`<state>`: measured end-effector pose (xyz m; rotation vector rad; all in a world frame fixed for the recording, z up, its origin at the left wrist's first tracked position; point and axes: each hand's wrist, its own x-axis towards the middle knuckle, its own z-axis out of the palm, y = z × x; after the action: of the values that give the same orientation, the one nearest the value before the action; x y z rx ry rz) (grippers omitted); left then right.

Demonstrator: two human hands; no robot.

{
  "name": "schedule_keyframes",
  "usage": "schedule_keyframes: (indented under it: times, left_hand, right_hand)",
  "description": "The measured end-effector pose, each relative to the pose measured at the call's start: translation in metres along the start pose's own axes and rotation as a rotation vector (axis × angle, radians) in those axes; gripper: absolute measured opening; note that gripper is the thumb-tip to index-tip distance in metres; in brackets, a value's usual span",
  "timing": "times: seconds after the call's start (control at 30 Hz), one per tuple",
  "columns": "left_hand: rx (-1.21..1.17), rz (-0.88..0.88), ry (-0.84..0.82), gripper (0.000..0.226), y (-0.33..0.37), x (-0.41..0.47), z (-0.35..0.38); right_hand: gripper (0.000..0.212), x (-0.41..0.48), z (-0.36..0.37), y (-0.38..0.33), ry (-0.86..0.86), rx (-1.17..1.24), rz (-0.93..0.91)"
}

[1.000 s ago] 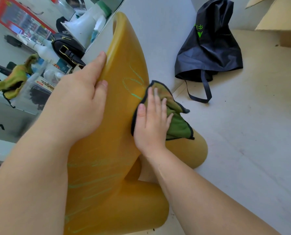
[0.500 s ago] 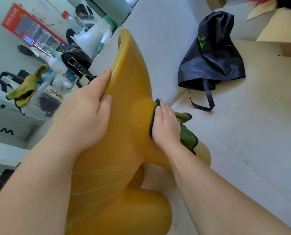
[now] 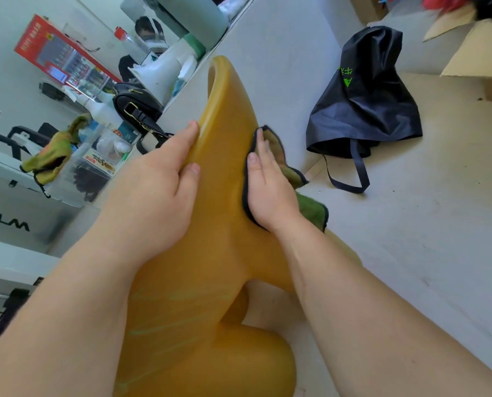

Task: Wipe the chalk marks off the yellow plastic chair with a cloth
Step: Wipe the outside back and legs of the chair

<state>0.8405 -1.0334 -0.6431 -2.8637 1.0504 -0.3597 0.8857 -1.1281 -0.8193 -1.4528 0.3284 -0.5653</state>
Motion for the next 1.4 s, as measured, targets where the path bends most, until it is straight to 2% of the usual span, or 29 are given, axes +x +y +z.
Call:
schedule_keyframes:
  times: [0.07, 0.17, 0.3, 0.53, 0.7, 0.97, 1.27, 1.4]
  left_hand:
    - [-0.004, 0.004, -0.001, 0.054, 0.0, 0.0, 0.0]
    - [0.008, 0.011, 0.007, 0.054, 0.001, 0.0, 0.001]
    - [0.033, 0.028, 0.016, 0.054, 0.0, 0.0, -0.001]
    - [0.046, 0.053, -0.005, 0.055, -0.003, 0.0, -0.002]
    - [0.06, 0.072, 0.001, 0.056, -0.004, 0.001, -0.002]
    - [0.056, 0.089, 0.028, 0.056, -0.006, 0.001, -0.001]
    - [0.07, 0.12, 0.006, 0.057, -0.005, -0.015, -0.007]
    - [0.044, 0.156, -0.034, 0.055, -0.012, -0.049, -0.016]
  right_hand:
    - [0.057, -0.008, 0.001, 0.01, 0.043, -0.044, 0.017]
    - [0.058, -0.052, 0.025, 0.013, 0.205, -0.078, -0.043]
    - [0.058, -0.107, 0.066, 0.009, 0.238, -0.146, -0.122]
    - [0.053, -0.048, 0.026, -0.026, 0.139, -0.032, -0.198]
    - [0.053, 0.012, -0.01, -0.056, -0.024, 0.167, -0.11]
    - [0.06, -0.058, 0.04, -0.059, 0.216, 0.05, -0.139]
    - [0.054, -0.034, 0.01, -0.05, 0.075, 0.023, -0.072]
    - [0.056, -0.02, -0.004, -0.059, 0.12, 0.126, -0.176]
